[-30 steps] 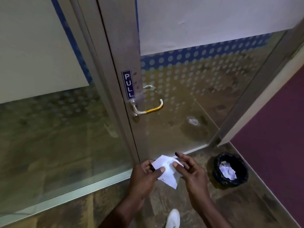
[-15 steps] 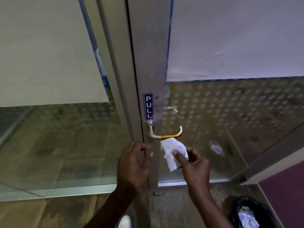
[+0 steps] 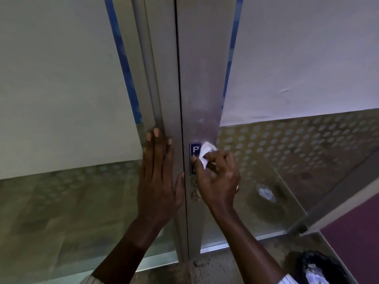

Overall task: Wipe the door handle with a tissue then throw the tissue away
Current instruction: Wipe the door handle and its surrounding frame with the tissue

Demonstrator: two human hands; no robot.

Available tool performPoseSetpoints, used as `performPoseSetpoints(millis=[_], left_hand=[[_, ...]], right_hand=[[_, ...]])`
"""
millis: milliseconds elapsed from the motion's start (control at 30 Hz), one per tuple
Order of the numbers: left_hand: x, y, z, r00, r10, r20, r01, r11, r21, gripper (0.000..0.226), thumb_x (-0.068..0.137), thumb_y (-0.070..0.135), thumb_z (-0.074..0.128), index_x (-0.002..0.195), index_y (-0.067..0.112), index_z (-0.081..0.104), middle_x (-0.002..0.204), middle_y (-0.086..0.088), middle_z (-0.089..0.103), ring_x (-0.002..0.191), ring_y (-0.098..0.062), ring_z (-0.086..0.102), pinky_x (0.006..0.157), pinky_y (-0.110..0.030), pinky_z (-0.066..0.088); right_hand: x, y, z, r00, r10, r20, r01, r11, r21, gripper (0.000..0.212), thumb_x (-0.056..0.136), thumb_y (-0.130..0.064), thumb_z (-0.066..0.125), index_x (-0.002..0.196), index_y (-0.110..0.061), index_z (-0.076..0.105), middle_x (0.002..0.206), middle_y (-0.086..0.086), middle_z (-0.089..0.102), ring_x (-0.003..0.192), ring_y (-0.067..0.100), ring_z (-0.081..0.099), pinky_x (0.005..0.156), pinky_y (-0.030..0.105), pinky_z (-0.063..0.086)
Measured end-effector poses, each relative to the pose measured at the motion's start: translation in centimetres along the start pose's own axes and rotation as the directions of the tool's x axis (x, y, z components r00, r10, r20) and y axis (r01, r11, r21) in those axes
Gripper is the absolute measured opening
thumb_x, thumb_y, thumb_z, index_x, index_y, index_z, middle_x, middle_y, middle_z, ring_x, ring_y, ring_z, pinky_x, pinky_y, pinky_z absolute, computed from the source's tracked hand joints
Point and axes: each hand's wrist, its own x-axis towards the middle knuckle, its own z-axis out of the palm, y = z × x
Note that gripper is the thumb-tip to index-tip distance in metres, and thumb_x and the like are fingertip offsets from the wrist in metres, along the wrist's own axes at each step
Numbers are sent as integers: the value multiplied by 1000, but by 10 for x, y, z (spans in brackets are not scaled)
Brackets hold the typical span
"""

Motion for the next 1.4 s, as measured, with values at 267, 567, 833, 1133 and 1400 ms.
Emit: performPoseSetpoints(millis=[267,567,833,1133,1400], left_hand=[[2,-29,33,993,108,-46,-105,993,56,105,102,18,73,179,12,2,187,-11,-15,176,-28,-12,144,-40,-3],[0,-34,44,992,107,-68,-101,991,82,123,90,6,85,178,13,0,187,-12,-13,176,-30,-12,144,-39,-6],[0,-30,45,992,98,-78,-91,992,89,127,89,4,87,178,14,-3,187,-10,-16,176,-29,-13,144,-40,-4],[-1,-29,45,994,79,-72,-71,992,105,133,84,-1,89,178,14,-3,187,-10,-16,176,-28,-15,144,-40,-5],[1,-26,39,994,89,-67,-83,992,95,127,91,6,87,178,15,-5,187,-8,-19,175,-26,-16,144,-39,-3]], right_hand=[[6,14,3,994,-85,-63,84,996,-22,19,90,0,80,102,-14,78,101,-4,72,89,12,73,71,41,63],[17,15,-1,1000,-7,2,7,1000,0,18,78,-1,91,84,-12,79,90,-1,70,82,11,70,67,33,59],[12,16,2,995,80,57,-79,997,-7,25,72,2,94,72,-13,73,81,2,71,77,10,69,67,38,61],[38,6,2,1000,-10,-4,10,998,58,27,70,-3,96,73,-17,74,79,2,67,76,14,67,65,27,57],[26,16,0,993,114,43,-112,993,-43,25,71,-3,95,72,-14,73,81,4,71,73,15,68,65,43,59]])
